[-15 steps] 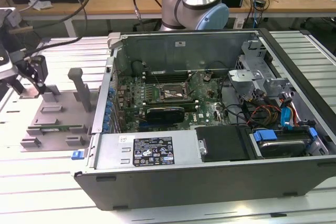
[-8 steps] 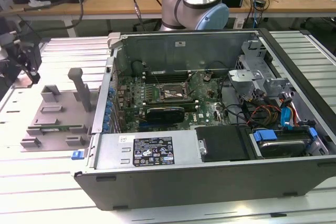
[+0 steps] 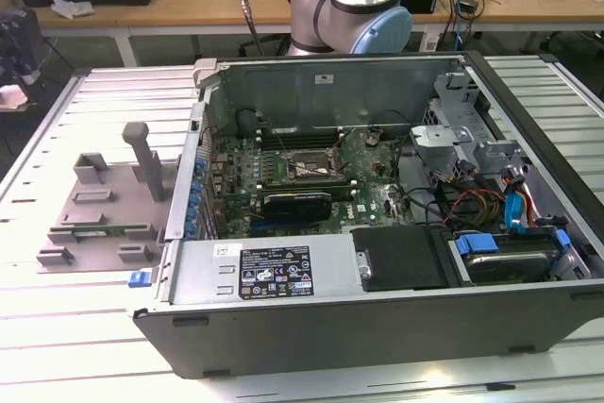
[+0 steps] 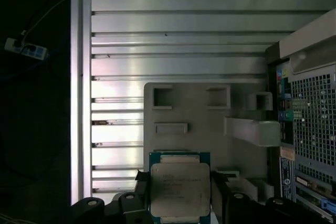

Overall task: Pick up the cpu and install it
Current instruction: 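Pick up the cpu and move it towards the insertion slot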

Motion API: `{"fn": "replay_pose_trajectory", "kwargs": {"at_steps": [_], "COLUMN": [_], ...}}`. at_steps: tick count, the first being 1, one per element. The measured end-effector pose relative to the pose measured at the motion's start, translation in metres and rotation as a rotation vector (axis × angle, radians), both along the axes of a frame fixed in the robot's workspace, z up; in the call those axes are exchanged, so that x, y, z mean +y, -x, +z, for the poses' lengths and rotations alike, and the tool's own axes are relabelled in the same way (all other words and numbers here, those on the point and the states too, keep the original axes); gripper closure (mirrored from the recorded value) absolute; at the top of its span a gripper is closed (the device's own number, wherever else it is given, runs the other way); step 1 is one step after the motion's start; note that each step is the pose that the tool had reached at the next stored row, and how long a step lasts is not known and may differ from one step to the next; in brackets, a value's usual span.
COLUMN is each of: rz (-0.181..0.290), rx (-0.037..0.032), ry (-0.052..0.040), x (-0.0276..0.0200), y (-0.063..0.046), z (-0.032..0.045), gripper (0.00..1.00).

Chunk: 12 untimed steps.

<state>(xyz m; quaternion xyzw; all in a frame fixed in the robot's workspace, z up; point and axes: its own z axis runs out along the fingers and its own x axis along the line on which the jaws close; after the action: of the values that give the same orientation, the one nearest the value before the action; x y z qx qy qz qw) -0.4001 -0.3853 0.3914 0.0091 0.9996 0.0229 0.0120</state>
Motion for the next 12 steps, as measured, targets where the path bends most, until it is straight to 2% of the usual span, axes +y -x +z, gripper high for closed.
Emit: {"fn": "replay_pose_trajectory", "kwargs": {"at_steps": [7, 9, 12], "rz": [0.0, 0.0, 0.0], "rx": [0.0003, 0.0, -0.0001], "ry": [0.0002, 0.0001, 0.0], "x": [0.0, 0.0, 0.0], "y": [-0.002, -0.01, -0.016], "z": [0.0006, 0.0004, 0.0003], "gripper": [0.45, 0.45, 0.45]}}
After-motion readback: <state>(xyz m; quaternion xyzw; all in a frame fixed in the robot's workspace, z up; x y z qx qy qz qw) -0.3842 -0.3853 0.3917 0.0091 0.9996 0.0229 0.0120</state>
